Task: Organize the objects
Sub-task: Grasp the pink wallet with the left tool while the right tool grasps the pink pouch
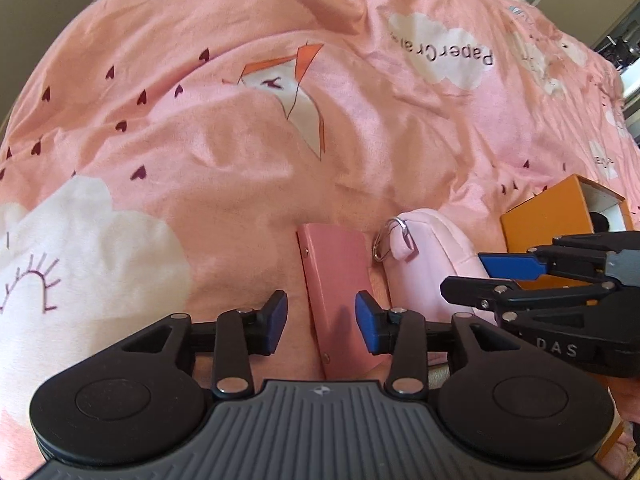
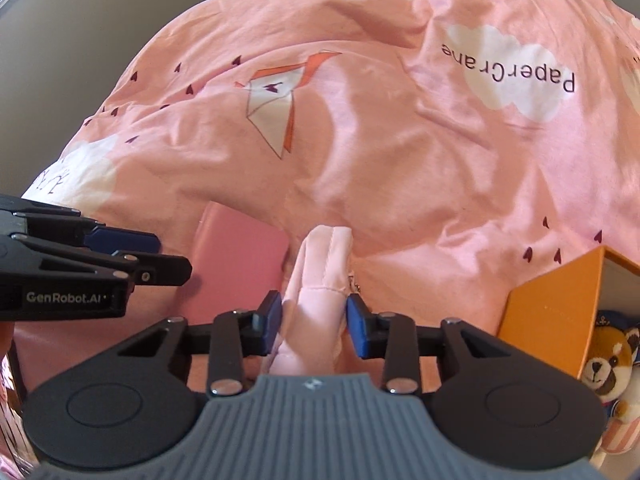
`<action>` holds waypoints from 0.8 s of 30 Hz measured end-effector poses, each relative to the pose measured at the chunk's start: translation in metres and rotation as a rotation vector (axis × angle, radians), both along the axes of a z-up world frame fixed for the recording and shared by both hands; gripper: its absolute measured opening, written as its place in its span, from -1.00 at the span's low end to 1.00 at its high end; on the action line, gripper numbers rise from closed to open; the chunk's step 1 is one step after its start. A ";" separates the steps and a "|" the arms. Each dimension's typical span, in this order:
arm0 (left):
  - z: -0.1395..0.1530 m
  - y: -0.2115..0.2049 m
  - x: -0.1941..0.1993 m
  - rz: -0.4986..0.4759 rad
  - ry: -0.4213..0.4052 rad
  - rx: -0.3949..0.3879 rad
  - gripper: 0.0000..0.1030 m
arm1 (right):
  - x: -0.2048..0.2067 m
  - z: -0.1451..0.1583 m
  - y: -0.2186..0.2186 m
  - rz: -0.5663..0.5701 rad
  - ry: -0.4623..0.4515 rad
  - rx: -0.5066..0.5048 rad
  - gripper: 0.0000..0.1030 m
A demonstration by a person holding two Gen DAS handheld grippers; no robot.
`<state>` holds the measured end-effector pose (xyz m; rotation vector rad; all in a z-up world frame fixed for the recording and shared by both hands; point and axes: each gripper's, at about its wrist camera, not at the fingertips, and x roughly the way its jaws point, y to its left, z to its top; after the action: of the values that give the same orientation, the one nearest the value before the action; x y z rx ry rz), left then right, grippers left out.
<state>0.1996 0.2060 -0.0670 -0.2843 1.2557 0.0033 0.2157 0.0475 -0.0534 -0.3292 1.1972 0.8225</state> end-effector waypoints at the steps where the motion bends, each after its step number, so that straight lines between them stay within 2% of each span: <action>1: -0.003 -0.002 0.002 0.004 0.008 -0.003 -0.09 | 0.002 -0.002 -0.002 -0.001 0.014 0.005 -0.21; 4: -0.015 -0.006 0.005 0.020 0.033 -0.011 -0.11 | 0.007 -0.009 -0.004 -0.011 0.043 0.022 -0.18; 7: -0.026 -0.011 0.007 0.026 0.051 -0.032 -0.20 | 0.009 -0.013 -0.006 -0.022 0.031 0.019 -0.18; 9: -0.031 -0.013 0.006 0.027 0.044 -0.033 -0.21 | 0.010 -0.014 -0.008 -0.027 0.033 0.024 -0.22; 10: -0.031 -0.013 0.005 0.030 0.035 -0.040 -0.30 | 0.011 -0.015 -0.010 -0.028 0.035 0.030 -0.24; 11: -0.029 -0.014 0.004 0.030 0.026 -0.039 -0.32 | 0.011 -0.015 -0.011 -0.029 0.033 0.035 -0.26; 19: 0.000 -0.014 -0.011 0.028 -0.073 -0.049 -0.58 | 0.000 0.003 -0.028 -0.024 -0.032 0.108 -0.50; 24: 0.032 -0.019 -0.019 0.033 -0.148 -0.045 -0.62 | -0.003 0.030 -0.042 -0.025 -0.084 0.173 -0.51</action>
<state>0.1807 0.1869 -0.0345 -0.3383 1.1051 -0.0179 0.2129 0.0054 -0.0234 -0.2043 1.0426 0.8755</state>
